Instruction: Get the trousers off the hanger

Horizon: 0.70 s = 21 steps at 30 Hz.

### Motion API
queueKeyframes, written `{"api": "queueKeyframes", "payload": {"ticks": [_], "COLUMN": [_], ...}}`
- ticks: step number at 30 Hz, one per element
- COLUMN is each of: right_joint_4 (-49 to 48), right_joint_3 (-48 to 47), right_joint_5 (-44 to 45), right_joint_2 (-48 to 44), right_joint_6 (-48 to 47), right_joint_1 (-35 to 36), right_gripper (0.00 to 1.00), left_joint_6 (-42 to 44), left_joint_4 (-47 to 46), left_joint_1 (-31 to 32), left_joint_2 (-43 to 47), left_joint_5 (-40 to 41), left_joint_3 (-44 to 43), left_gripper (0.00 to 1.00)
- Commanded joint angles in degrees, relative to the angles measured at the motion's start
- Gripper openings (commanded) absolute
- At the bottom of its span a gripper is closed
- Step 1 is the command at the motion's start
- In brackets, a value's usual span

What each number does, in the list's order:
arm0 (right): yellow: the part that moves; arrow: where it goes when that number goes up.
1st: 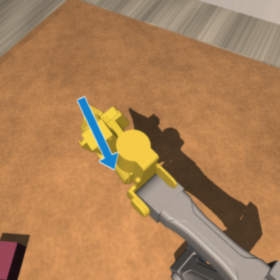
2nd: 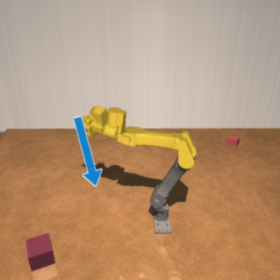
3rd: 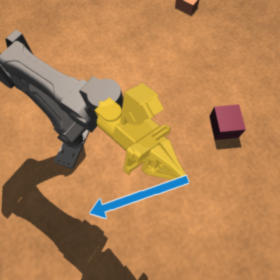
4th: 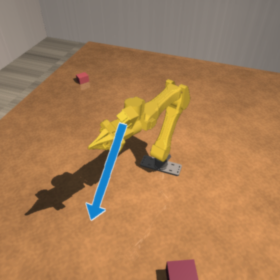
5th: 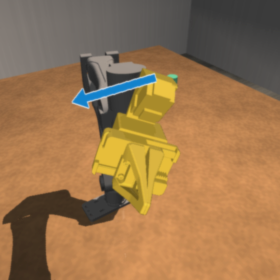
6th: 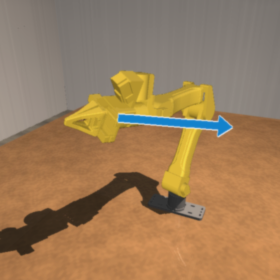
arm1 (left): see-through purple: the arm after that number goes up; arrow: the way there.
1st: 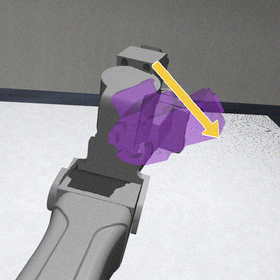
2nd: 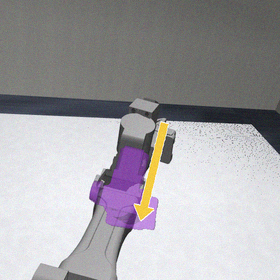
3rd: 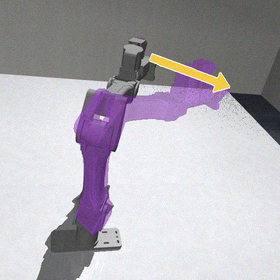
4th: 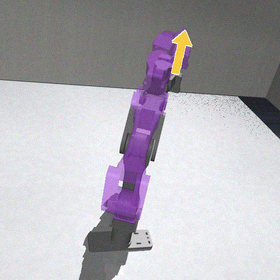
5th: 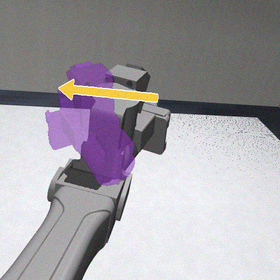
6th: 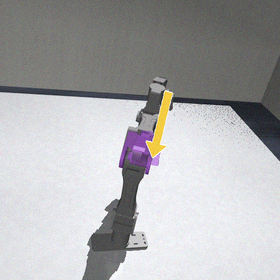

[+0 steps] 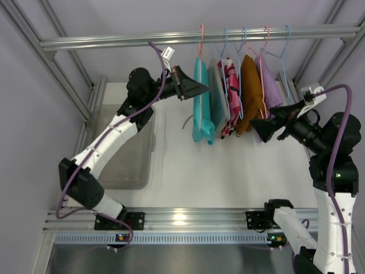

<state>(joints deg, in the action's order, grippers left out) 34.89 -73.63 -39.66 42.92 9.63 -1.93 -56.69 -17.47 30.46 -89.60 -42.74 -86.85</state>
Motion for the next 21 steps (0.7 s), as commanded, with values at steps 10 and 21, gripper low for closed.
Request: {"api": "queueKeyframes", "payload": {"ticks": [10, 21], "right_joint_4": [-29.34, -43.49], "right_joint_3": [1.38, -3.1], "right_joint_5": [-3.16, 2.13], "right_joint_2": [6.91, 21.59], "right_joint_6": [23.59, 33.61], "right_joint_1": [9.64, 26.71], "right_gripper": [0.82, 0.69], "left_joint_6": [2.2, 3.34], "left_joint_4": [-4.67, -2.21], "left_joint_1": [0.04, 0.04], "left_joint_2": [22.45, 25.79], "left_joint_5": [1.78, 1.43], "left_joint_3": [15.64, 17.94], "left_gripper": [0.0, 0.0]}}
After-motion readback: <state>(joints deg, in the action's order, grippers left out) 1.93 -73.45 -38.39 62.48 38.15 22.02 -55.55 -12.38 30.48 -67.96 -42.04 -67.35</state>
